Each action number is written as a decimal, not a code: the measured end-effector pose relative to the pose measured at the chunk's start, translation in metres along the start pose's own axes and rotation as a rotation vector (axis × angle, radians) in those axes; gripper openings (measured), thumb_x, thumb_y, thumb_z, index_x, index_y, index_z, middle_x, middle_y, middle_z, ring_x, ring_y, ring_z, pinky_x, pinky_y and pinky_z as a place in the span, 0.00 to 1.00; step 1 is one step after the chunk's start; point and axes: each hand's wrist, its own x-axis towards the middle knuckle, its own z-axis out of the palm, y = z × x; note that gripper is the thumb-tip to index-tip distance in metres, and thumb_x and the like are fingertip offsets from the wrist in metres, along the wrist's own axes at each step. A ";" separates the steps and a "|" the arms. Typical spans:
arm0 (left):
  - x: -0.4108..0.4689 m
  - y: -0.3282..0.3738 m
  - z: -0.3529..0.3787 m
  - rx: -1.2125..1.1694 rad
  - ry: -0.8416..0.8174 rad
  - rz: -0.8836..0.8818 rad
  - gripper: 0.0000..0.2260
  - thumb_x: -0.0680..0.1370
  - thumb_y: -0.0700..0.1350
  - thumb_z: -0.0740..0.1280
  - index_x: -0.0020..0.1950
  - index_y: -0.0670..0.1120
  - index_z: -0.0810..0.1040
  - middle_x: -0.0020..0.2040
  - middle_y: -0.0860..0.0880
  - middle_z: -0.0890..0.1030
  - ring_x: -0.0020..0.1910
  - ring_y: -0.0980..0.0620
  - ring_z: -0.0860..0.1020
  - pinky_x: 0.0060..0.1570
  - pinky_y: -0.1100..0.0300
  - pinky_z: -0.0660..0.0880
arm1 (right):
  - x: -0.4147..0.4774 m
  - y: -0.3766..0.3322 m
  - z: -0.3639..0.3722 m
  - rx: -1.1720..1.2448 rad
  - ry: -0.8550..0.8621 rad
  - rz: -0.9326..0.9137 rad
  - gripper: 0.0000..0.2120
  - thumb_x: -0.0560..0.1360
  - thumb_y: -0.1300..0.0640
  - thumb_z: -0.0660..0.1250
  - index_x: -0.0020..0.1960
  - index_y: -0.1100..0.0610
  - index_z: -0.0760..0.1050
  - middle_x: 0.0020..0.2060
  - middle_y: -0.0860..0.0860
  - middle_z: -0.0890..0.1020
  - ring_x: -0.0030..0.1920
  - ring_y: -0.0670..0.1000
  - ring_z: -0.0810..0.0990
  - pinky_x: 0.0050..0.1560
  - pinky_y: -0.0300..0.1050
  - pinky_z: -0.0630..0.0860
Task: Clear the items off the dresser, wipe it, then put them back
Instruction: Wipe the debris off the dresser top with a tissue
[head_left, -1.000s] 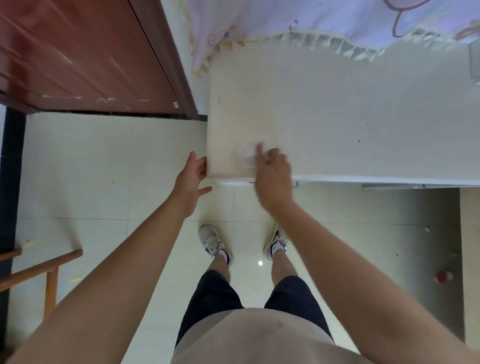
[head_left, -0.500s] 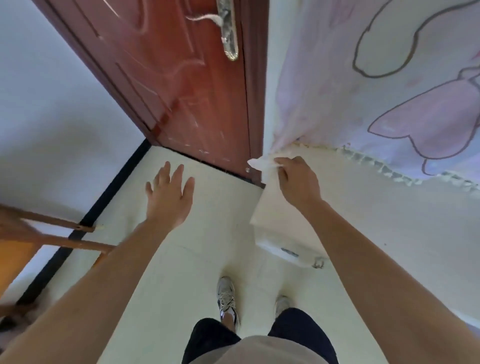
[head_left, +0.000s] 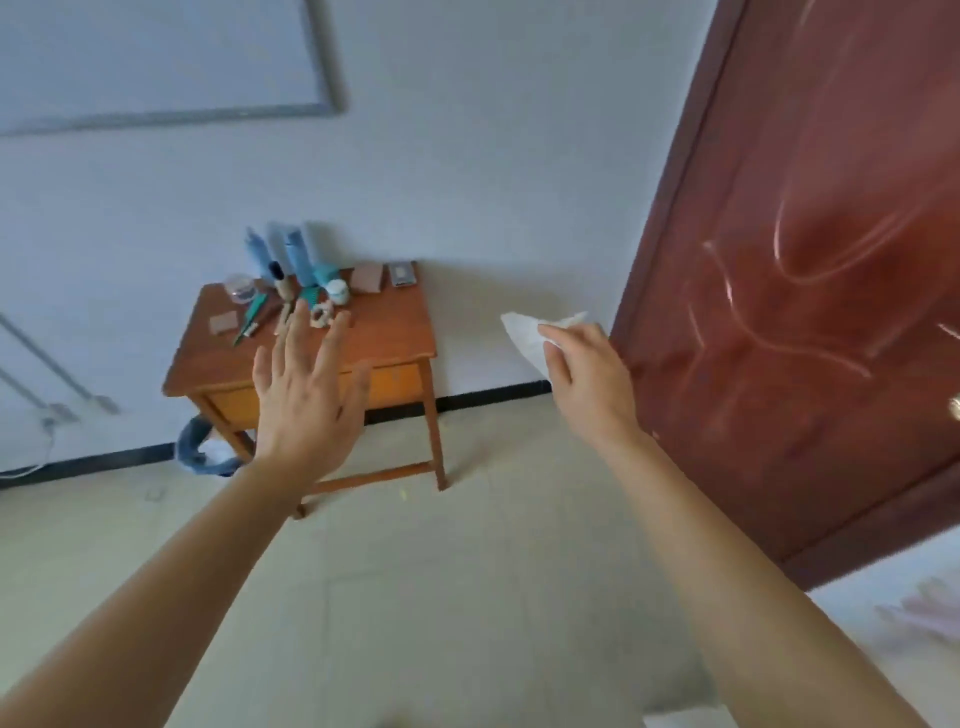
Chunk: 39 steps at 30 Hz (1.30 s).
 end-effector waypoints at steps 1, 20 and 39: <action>0.005 -0.033 -0.010 -0.012 0.027 -0.044 0.25 0.82 0.60 0.48 0.77 0.54 0.57 0.79 0.45 0.51 0.77 0.42 0.53 0.74 0.39 0.50 | 0.018 -0.029 0.024 0.005 -0.016 -0.054 0.14 0.82 0.55 0.60 0.65 0.52 0.77 0.55 0.49 0.76 0.52 0.49 0.77 0.46 0.40 0.71; 0.173 -0.437 -0.083 0.170 0.114 -0.236 0.26 0.82 0.59 0.50 0.78 0.50 0.58 0.79 0.44 0.51 0.78 0.43 0.51 0.75 0.40 0.48 | 0.235 -0.374 0.369 0.214 -0.042 -0.394 0.13 0.82 0.52 0.61 0.64 0.51 0.77 0.53 0.47 0.76 0.49 0.45 0.78 0.40 0.33 0.73; 0.426 -0.717 -0.051 0.157 -0.059 0.008 0.26 0.82 0.59 0.49 0.77 0.50 0.59 0.80 0.44 0.50 0.78 0.44 0.51 0.74 0.41 0.49 | 0.431 -0.499 0.611 0.166 -0.048 -0.156 0.13 0.82 0.54 0.60 0.64 0.53 0.78 0.53 0.48 0.77 0.49 0.47 0.78 0.45 0.36 0.73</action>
